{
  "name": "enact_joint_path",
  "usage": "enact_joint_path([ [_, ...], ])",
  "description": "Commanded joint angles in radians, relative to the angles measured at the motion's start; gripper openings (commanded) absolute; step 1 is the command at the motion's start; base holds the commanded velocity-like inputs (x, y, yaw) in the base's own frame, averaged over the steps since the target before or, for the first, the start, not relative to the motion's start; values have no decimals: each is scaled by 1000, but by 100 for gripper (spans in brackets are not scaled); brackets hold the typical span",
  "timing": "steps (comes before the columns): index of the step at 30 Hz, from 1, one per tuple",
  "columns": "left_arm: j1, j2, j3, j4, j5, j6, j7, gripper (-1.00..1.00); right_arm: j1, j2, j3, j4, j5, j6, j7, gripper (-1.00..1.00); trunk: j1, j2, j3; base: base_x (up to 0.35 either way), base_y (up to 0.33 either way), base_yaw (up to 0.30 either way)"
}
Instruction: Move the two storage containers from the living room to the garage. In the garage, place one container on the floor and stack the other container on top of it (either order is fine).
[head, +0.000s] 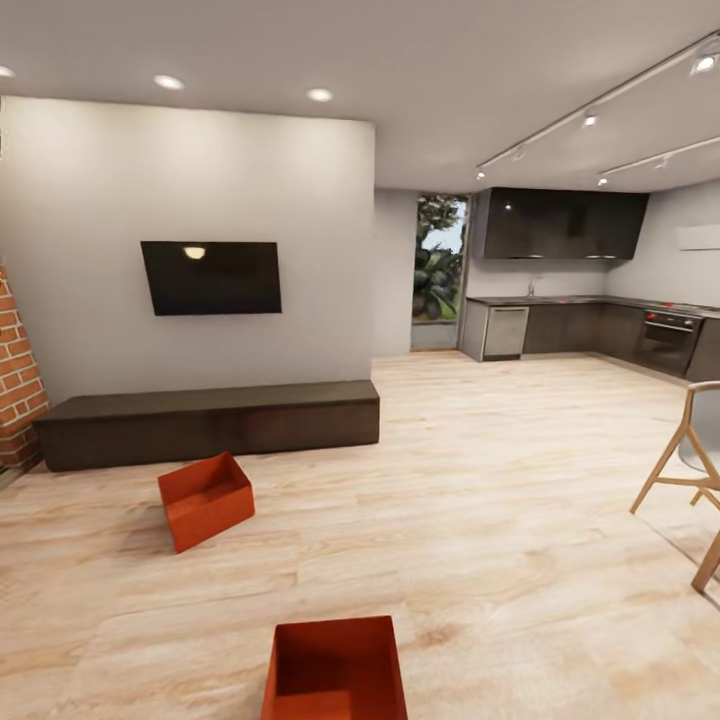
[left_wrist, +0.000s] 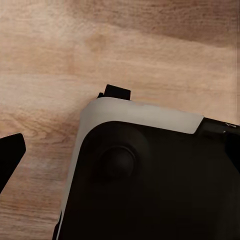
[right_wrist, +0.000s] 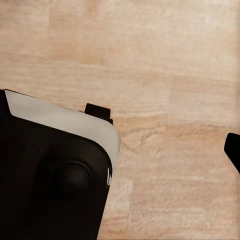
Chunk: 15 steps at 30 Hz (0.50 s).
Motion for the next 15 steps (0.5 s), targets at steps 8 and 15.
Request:
enact_joint_path([
  [8,0,0,0,-1,10,3,1,100,-1,-1,8,3,-3,-5,-3,100,0,-1,-1,22,0,197],
  [15,0,0,0,-2,10,3,1,100,-1,-1,8,3,-2,-5,-3,100,0,-1,-1,1,0,225],
])
